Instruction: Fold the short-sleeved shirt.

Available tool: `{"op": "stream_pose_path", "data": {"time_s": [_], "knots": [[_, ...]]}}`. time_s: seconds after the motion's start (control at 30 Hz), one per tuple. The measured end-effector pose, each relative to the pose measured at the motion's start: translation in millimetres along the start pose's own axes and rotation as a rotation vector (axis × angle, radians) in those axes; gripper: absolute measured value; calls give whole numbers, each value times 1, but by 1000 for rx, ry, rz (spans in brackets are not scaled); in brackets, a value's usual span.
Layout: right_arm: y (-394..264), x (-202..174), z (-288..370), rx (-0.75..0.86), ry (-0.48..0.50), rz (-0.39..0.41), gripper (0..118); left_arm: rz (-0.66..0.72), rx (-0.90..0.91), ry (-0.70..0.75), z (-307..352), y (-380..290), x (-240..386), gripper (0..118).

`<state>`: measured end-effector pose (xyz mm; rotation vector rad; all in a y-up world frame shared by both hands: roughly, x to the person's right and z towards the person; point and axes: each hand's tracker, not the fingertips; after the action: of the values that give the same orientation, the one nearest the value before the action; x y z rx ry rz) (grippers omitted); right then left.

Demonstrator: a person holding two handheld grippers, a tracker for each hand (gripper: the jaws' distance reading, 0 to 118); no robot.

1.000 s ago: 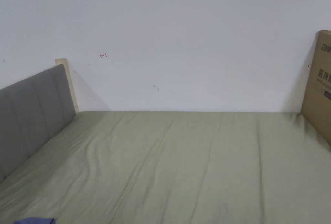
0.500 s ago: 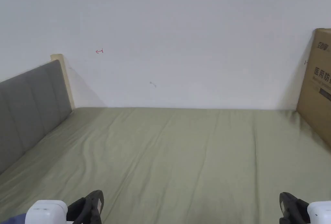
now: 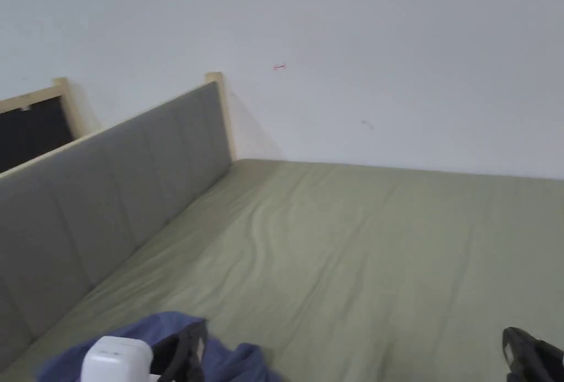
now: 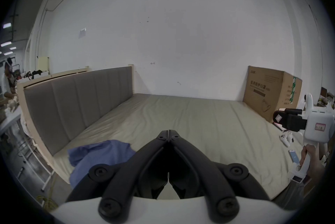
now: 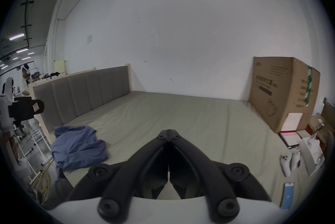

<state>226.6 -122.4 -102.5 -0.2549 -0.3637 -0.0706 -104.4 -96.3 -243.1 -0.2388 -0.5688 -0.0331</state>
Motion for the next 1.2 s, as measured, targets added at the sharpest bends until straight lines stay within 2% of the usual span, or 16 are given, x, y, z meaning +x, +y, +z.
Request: {"op": "stream_pose_path", "data": {"time_s": [0.2, 0.3, 0.33, 0.4, 0.43, 0.5, 0.6, 0.7, 0.8, 0.83, 0.9, 0.93, 0.97, 1.13, 1.2], "knots": [[-6, -26, -11, -22, 92, 33, 0, -63, -81, 43, 3, -9, -45, 0], [-11, -28, -13, -43, 116, 38, 0, -64, -170, 6, -18, -18, -71, 0], [-13, -28, -14, -49, 116, 35, 0, -80, -209, -10, -30, -20, -80, 13], [-18, -24, -15, -77, 125, 28, 0, -113, -321, -11, -62, -29, -94, 63], [-21, -23, -15, -87, 126, 27, 0, -109, -378, -37, -79, -37, -101, 84], [-27, -19, -15, -111, 115, 29, 0, -69, -461, -77, -112, -54, -115, 83], [-38, -10, -15, -159, 95, 24, 0, 36, -603, -55, -175, -91, -143, 82], [-48, 3, -14, -204, 67, 11, 0, 31, -728, -31, -220, -126, -152, 79], [-57, 16, -14, -250, 32, -4, 0, 79, -799, -32, -247, -147, -159, 62], [-59, 20, -14, -261, 27, -7, 0, 91, -844, -19, -252, -152, -155, 62], [-63, 25, -11, -269, 9, -11, 0, 64, -804, -9, -247, -148, -154, 56], [-65, 27, -9, -272, 4, -16, 0, 53, -812, -3, -248, -147, -152, 39], [-67, 29, -7, -275, 1, -25, 0, 43, -821, -7, -250, -145, -151, 4], [-73, 40, 5, -288, 1, -81, 0, 125, -845, 8, -250, -141, -164, 3], [-73, 45, 11, -288, -7, -88, 0, 153, -788, 21, -241, -127, -169, 3]]}}
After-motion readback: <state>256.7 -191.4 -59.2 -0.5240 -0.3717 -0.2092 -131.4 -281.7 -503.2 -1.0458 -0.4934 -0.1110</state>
